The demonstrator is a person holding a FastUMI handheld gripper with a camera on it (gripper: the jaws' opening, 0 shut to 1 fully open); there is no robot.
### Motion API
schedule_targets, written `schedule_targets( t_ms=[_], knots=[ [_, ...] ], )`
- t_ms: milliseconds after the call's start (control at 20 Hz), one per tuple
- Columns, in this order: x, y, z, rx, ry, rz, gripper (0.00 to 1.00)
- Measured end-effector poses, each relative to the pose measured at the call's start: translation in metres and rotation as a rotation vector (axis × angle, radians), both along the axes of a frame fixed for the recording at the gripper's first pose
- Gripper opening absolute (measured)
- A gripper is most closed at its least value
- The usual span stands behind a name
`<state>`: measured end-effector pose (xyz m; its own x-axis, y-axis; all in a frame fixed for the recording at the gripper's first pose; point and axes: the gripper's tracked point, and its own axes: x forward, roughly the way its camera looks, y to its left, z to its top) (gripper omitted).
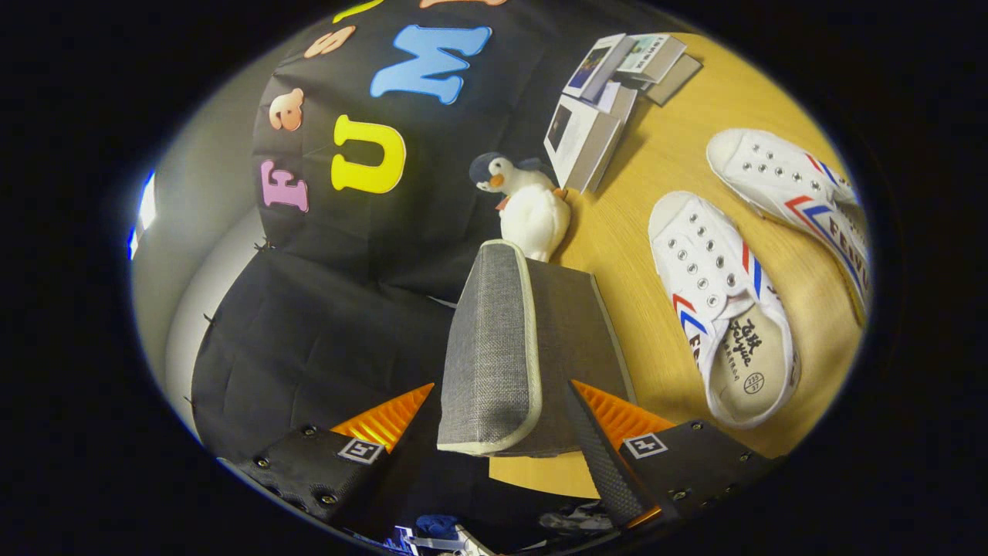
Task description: Open the storage box then place both shoes into the box .Put the left shoe in first, then the right shoe, with the right side of both shoes facing outward in a uniform manner.
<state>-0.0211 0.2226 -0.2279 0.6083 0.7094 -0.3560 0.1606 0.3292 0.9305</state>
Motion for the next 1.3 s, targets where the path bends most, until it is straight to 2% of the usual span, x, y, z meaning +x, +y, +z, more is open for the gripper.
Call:
schedule_targets(
  t_ms=[300, 350, 400, 500, 550, 600, 700, 750, 800, 850, 1050, 1300],
  knots=[
    [-0.002, 0.020, -0.004, 0.103, 0.059, 0.017, 0.94],
    [0.001, 0.021, -0.005, 0.099, 0.064, 0.018, 0.90],
    [-0.001, 0.025, -0.003, 0.106, 0.065, 0.025, 0.77],
    [-0.003, 0.028, -0.004, 0.087, 0.066, 0.046, 0.77],
    [-0.002, 0.021, -0.007, 0.063, 0.068, 0.026, 0.77],
    [0.001, 0.024, -0.006, 0.080, 0.078, 0.021, 0.48],
    [-0.004, 0.024, -0.004, 0.084, 0.083, 0.050, 0.47],
    [0.000, 0.012, 0.003, 0.089, 0.066, 0.017, 0.47],
    [0.013, 0.014, 0.003, 0.111, 0.073, -0.030, 0.14],
    [0.011, 0.008, 0.005, 0.116, 0.078, -0.031, 0.04],
    [-0.001, 0.016, 0.020, 0.089, 0.053, 0.050, 0.03],
    [0.005, 0.026, 0.065, 0.062, -0.032, 0.099, 0.03]
  ],
)
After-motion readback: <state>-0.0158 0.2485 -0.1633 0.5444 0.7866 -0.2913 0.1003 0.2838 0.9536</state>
